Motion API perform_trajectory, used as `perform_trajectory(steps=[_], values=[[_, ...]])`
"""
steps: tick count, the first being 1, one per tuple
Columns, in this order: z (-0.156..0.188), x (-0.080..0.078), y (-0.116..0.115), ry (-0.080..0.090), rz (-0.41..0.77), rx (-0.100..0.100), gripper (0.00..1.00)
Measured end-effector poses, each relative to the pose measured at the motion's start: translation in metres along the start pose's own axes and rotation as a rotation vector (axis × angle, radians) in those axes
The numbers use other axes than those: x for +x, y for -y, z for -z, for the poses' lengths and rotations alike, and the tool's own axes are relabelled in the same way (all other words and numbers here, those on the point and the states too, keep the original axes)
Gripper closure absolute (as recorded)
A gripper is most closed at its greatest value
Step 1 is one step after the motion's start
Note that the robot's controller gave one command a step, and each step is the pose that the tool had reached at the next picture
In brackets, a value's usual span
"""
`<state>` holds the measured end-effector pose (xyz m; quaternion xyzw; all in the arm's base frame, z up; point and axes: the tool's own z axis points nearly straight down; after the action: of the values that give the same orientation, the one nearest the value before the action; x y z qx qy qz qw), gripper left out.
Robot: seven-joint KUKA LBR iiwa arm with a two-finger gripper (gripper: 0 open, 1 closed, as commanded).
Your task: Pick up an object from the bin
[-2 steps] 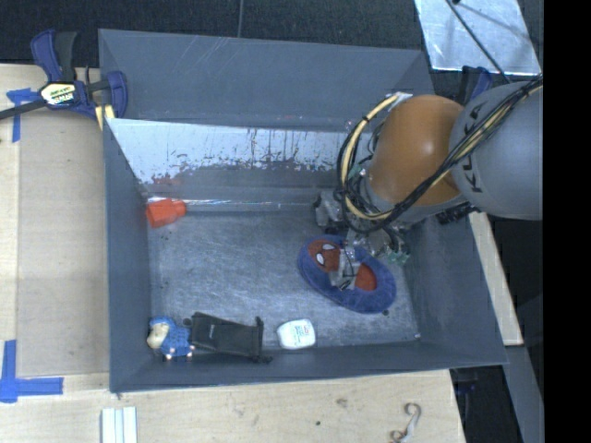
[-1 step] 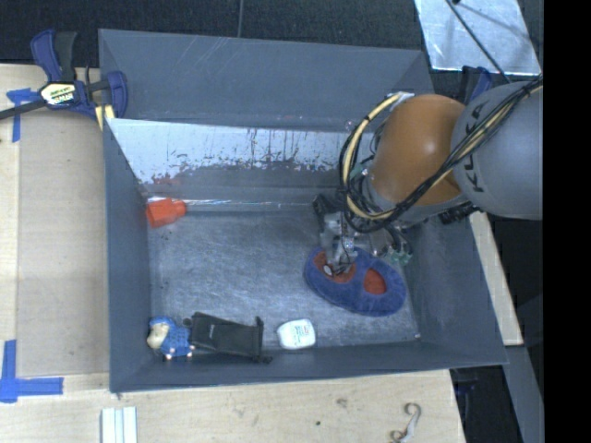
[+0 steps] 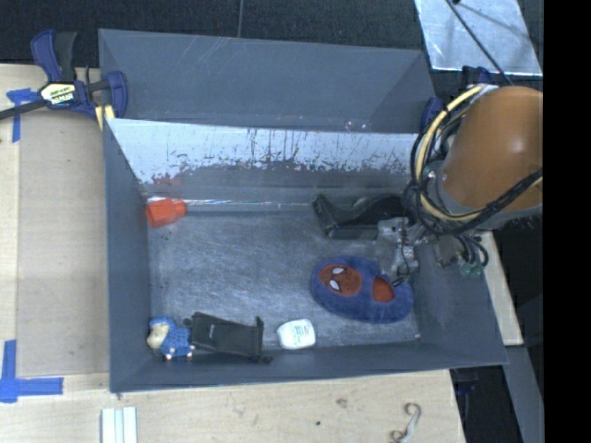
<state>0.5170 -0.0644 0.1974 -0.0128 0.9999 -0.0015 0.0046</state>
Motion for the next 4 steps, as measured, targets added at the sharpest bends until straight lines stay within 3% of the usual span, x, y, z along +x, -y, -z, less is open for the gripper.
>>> perform_trajectory(steps=[1,2,3,4], values=[[-0.005,0.0,-0.002,-0.006,0.003,-0.002,0.0],[-0.129,0.006,-0.029,-0.002,-0.003,-0.002,0.0],[-0.123,0.005,-0.028,0.0,-0.003,-0.001,1.0],[-0.123,0.023,0.065,0.017,0.538,-0.011,1.0]])
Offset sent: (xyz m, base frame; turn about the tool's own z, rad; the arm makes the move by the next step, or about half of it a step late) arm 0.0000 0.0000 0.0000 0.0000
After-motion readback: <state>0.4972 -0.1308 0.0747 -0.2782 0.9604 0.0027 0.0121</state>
